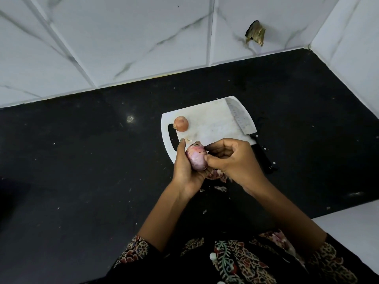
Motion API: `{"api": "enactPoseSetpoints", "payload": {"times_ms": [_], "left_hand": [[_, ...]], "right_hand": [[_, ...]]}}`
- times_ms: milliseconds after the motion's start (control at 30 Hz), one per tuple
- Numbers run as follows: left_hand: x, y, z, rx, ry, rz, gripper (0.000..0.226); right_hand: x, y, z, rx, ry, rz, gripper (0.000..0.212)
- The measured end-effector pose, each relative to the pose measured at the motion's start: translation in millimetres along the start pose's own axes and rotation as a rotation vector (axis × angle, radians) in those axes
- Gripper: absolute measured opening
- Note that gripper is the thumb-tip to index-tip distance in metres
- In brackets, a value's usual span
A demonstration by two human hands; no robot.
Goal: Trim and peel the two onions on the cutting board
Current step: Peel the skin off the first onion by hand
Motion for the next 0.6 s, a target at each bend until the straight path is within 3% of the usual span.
{"api": "enactPoseSetpoints", "payload": {"times_ms": [133,200,267,367,600], "left_hand": [[-3,5,5,0.007,0.034,-0.027,0.050],[-2,5,5,0.010,0.064,-0.022,0.051],[0,5,5,0.012,0.080,-0.009,0.052],[1,5,7,0.007,0.079,0.005,0.055],[6,9,8,0.035,0.073,0.047,0.047]], "right_hand": [[4,-4,-4,0.010,-0.092,-0.002,0.026],[6,-4,-5,0.015,-0.132,0.001,0.020],[4,-1,-4,0.005,-0.086,-0.031,0.002],[3,5,-1,0.054,0.062,-0.076,0.018],[0,9,-5,0.195,0.090,-0.159,0.009]]}}
Point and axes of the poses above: each hand's wrist, its own y-axis away from the middle knuckle, its own z-axis out of the palm, x = y × z, the point moved 10 cm from there along -y, towards the middle knuckle, and after that the axes turned 7 degrees about z, right-handed, at the moved point
